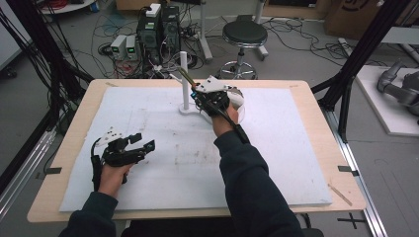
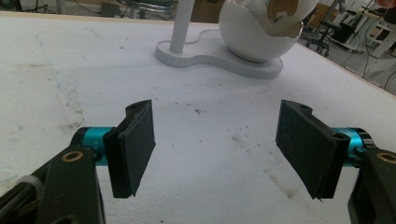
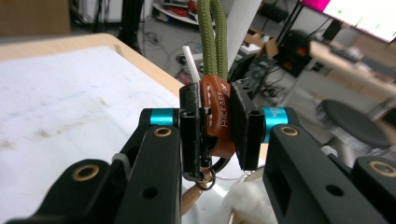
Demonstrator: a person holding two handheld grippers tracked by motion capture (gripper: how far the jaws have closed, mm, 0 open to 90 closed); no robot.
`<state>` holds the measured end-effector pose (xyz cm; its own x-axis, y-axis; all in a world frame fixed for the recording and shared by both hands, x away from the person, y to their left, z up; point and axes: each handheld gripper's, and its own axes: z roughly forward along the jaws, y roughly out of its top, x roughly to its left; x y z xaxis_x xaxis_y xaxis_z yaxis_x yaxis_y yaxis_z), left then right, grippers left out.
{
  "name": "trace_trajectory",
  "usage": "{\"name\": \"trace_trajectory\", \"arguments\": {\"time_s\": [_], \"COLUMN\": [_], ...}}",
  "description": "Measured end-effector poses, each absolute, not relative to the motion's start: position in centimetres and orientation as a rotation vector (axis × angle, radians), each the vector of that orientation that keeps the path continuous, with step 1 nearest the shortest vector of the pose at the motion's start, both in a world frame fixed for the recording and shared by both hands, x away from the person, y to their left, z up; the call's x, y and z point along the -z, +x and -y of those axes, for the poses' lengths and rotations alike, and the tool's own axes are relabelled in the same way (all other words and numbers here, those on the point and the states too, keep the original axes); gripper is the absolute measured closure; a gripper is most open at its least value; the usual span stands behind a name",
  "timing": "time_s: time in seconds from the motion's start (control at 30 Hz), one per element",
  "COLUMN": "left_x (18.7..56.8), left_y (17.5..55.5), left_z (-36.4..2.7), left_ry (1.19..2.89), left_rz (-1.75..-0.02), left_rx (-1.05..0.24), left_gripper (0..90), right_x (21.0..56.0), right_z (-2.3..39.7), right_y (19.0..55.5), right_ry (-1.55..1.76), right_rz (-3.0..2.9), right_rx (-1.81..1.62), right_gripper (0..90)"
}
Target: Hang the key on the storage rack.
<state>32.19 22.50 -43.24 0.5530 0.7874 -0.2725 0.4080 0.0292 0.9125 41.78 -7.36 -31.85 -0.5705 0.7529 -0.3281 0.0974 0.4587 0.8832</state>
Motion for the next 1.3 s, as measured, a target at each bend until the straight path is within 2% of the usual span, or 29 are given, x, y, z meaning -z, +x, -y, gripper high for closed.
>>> {"name": "trace_trajectory", "arguments": {"time_s": [1.3], "left_x": [43.3], "left_y": [32.2], "left_z": [-22.4], "left_ry": [1.59], "left_rz": [-1.036], "left_rx": [-0.378], "left_gripper": [28.2], "right_x": [33.3], "right_z": [4.5], "right_y": [41.3], "right_ry": [0.493], "right_rz": [-1.859], "right_rx": [-0.814], "right_gripper": [75.4]}}
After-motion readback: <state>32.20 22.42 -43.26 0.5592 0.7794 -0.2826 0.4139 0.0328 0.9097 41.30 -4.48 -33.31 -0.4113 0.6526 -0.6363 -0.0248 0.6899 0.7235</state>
